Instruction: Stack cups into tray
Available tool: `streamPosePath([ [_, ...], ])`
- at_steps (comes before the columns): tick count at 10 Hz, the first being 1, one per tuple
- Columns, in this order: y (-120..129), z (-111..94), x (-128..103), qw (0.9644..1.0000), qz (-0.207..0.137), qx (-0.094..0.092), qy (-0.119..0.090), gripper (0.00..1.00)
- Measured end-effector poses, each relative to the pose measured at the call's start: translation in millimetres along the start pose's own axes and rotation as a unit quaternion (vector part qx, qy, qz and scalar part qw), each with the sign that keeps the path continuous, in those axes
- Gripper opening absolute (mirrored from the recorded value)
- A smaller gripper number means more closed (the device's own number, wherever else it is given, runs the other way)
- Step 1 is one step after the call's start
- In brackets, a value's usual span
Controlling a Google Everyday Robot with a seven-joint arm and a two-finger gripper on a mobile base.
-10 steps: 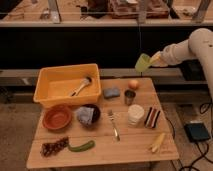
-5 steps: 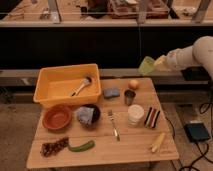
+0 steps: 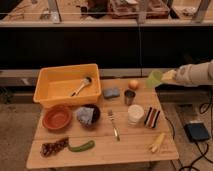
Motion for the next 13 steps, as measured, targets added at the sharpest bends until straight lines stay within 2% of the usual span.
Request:
streamPosePath([
  [1, 3.0, -7.9, -13.3, 0.9997, -0.020, 0.003, -0.010, 0.19],
  [3, 11.8, -14.8, -41.1, 0.9989, -0.034, 0.010, -0.030, 0.19],
  [6, 2.3, -3.8, -86.1, 0.9964, -0.059, 0.020, -0.058, 0.19],
  [8, -15.6, 18.4, -114.6, 0.9945, -0.067, 0.028, -0.075, 0.19],
  [10, -25.4, 35.6, -123.4, 0.9941, -0.064, 0.029, -0.083, 0.19],
  [13, -25.7, 63.3, -122.6, 0.9944, -0.060, 0.012, -0.085, 0.19],
])
